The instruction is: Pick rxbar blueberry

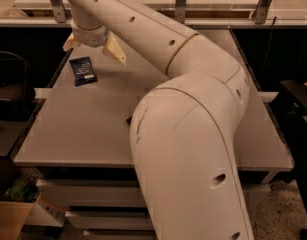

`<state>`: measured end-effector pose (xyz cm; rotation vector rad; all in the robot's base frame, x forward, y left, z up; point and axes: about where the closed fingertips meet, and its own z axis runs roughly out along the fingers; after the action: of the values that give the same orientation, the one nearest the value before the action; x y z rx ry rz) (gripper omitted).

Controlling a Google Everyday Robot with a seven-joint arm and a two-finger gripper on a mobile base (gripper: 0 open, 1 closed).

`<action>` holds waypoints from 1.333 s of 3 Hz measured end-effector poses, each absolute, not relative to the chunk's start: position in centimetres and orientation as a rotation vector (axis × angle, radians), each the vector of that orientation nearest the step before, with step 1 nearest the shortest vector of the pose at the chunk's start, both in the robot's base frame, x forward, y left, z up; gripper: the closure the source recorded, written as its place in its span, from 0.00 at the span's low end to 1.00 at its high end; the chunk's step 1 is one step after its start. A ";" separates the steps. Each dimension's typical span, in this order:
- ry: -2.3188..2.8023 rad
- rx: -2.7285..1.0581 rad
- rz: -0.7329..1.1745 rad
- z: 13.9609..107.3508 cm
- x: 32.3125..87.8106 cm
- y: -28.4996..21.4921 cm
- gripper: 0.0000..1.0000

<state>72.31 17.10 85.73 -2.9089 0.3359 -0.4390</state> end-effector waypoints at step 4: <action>0.204 -3.041 -0.365 81.6 70.6 18.3 0.18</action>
Offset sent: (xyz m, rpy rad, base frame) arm -0.0192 0.0062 -0.0289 -0.1039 0.0368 0.0589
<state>70.56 18.28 81.55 -3.0411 0.2036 -0.3652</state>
